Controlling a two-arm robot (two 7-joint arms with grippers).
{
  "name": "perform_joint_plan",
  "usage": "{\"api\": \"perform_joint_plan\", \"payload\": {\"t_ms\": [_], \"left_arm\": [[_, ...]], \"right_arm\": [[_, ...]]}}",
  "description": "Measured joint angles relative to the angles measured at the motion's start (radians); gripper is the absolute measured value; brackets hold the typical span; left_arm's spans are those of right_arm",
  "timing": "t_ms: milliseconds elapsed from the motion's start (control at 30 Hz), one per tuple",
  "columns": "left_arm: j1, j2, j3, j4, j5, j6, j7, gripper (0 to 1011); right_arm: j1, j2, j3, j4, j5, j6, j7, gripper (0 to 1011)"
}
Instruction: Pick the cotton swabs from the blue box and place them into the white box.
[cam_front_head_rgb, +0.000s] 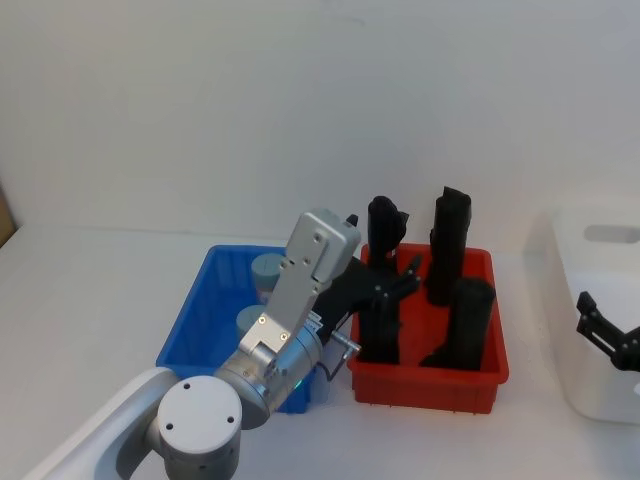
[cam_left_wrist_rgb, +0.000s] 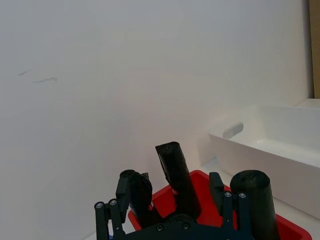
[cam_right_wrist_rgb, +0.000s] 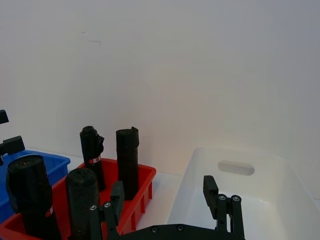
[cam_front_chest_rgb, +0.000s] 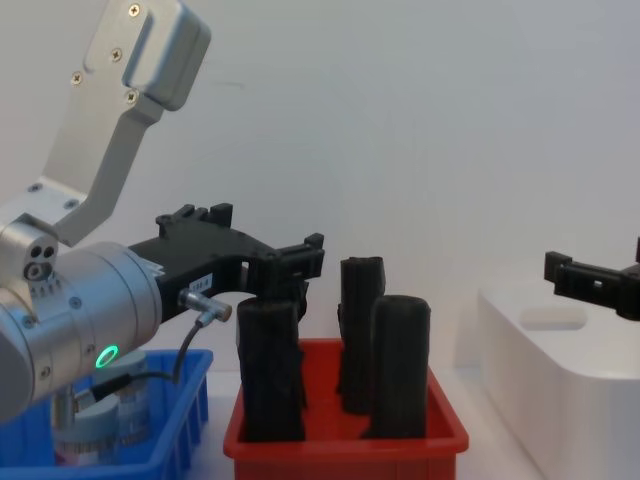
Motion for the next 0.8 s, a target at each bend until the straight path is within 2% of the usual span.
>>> {"api": "perform_joint_plan", "payload": {"t_ms": [800], "left_arm": [[0.000,0.000,0.000,0.000,0.000,0.000,0.000,1003]], "right_arm": [[0.000,0.000,0.000,0.000,0.000,0.000,0.000,1001]]}}
